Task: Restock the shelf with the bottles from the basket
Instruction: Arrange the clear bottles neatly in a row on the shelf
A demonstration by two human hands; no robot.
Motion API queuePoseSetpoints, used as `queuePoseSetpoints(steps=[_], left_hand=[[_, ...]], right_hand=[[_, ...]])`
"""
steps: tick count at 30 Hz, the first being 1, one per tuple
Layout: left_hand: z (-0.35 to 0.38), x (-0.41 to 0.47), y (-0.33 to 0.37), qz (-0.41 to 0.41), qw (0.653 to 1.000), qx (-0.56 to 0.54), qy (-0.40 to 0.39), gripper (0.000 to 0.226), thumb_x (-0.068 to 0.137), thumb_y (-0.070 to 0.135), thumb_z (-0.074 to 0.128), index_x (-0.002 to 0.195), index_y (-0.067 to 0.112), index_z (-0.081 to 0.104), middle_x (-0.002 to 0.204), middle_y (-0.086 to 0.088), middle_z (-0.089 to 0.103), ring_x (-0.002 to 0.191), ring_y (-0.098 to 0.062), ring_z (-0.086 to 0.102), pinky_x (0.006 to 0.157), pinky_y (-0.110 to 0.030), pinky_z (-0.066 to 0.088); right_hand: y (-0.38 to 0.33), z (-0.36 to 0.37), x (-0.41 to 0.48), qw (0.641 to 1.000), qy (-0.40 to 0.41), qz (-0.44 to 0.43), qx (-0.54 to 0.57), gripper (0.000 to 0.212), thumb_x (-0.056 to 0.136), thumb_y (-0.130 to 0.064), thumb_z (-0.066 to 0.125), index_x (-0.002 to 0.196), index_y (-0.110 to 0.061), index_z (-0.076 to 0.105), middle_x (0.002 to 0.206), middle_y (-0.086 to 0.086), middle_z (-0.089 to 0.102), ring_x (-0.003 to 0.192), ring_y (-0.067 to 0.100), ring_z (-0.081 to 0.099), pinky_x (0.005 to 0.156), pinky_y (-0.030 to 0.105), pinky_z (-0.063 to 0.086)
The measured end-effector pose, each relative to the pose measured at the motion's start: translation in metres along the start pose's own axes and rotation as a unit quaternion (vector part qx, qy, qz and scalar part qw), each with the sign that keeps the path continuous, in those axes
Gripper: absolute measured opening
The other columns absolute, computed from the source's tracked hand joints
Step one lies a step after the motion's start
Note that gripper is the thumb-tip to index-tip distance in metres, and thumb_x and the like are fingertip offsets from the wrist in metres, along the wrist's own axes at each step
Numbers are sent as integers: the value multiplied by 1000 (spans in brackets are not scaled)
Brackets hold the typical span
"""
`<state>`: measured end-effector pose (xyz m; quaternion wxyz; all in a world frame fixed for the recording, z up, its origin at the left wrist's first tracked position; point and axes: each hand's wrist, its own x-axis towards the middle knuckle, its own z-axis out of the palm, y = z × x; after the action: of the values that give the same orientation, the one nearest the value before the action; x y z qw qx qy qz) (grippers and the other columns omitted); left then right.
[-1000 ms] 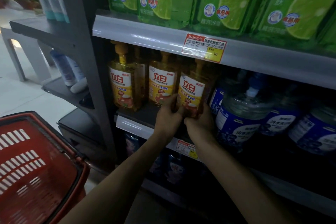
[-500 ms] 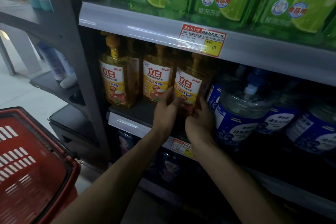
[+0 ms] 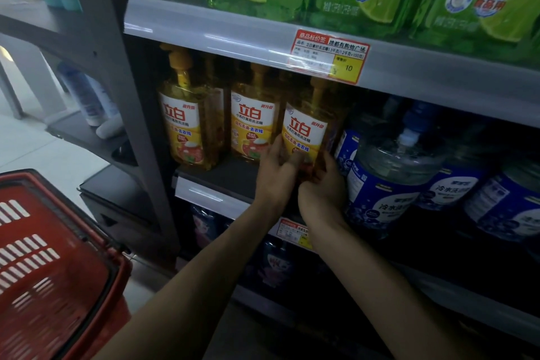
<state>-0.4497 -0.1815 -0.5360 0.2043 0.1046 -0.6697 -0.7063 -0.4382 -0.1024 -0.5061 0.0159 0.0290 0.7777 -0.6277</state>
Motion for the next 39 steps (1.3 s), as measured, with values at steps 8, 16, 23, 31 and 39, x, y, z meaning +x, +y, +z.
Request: queuePoseSetpoints(steps=[8, 16, 23, 31, 39], left_hand=[[3, 3, 4, -22, 999, -44, -4, 60, 86, 42, 66, 143, 32, 54, 133, 7, 68, 126, -15, 63, 111, -51, 48], [-4, 1, 6, -25, 999, -37, -15, 59, 83, 39, 67, 140, 31, 59, 131, 8, 70, 125, -14, 63, 111, -50, 48], [-4, -6, 10, -34, 998, -47, -19, 57, 84, 37, 65, 140, 30, 59, 132, 7, 69, 127, -14, 62, 112, -51, 46], [-11, 4, 3, -20, 1000, 8, -7, 63, 76, 53, 64, 138, 42, 59, 144, 4, 59, 134, -18, 55, 113, -55, 45], [-15, 9, -12, 45, 989, 135, 29, 39, 96, 42, 64, 136, 39, 61, 134, 9, 66, 127, -10, 61, 103, -46, 54]], right_hand=[[0, -4, -4, 1000, -3, -8, 22, 75, 90, 7, 56, 149, -36, 43, 147, -3, 54, 136, 19, 51, 111, 48, 46], [3, -5, 0, 999, -20, -20, 44, 72, 86, 13, 50, 139, -37, 55, 137, -7, 63, 131, 14, 55, 110, 47, 48], [4, -4, -1, 999, -20, -28, 37, 70, 90, 10, 51, 141, -38, 54, 140, -8, 61, 134, 14, 53, 112, 49, 45], [3, -4, 6, 999, -26, -31, 21, 84, 82, 16, 48, 147, -39, 47, 141, -8, 59, 136, 15, 51, 114, 49, 43], [4, -1, 10, 998, -11, -54, -5, 77, 86, 13, 48, 147, -34, 49, 141, -6, 60, 135, 18, 51, 112, 38, 42]])
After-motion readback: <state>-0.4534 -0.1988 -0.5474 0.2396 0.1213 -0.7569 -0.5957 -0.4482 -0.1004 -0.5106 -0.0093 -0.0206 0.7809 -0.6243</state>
